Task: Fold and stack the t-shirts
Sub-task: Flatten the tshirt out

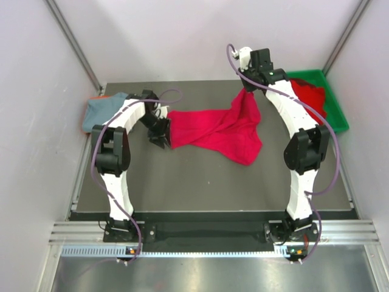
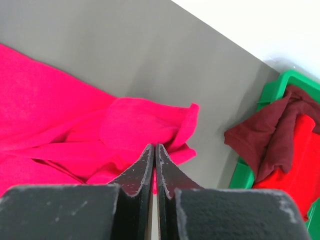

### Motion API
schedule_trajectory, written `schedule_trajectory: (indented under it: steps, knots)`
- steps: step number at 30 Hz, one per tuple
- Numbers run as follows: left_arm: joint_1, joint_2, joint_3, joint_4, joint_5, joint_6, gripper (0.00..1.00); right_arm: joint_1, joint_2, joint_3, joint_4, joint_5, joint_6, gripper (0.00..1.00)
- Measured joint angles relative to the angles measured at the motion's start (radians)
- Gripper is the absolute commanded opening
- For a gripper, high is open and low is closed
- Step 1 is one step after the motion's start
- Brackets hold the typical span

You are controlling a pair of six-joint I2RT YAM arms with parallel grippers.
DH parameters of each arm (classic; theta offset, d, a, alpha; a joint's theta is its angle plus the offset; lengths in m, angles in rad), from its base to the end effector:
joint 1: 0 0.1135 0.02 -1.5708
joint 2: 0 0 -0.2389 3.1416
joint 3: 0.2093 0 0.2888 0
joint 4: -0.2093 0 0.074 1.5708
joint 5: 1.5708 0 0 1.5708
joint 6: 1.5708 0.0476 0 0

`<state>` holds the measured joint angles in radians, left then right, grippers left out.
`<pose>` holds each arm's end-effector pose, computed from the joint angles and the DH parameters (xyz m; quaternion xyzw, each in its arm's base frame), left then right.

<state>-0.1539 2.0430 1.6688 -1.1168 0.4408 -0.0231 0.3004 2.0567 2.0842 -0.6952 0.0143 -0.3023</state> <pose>0.4148 -0.0849 0.1622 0.0724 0.9724 -0.2210 0.0195 0.4853 0.1496 0.3172 -0.2641 0.8601 -0.0069 0.4363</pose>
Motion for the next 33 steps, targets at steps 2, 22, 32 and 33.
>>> schedule_trajectory:
  steps: [2,22,32,33]
  knots:
    - [-0.007,0.005,-0.002,0.001,0.0,-0.002,0.44,0.0,0.0,0.008,0.001,0.0,0.0,0.0]
    - [-0.031,0.221,0.153,0.027,-0.038,-0.007,0.11,0.0,0.0,0.019,0.006,0.008,0.0,0.0]
    - [-0.032,0.2,0.199,0.011,0.006,0.029,0.0,0.0,0.0,0.019,0.007,0.016,-0.001,0.0]
    - [-0.032,0.175,0.196,0.009,0.016,0.036,0.0,0.0,0.0,0.019,0.007,0.019,-0.002,0.0]
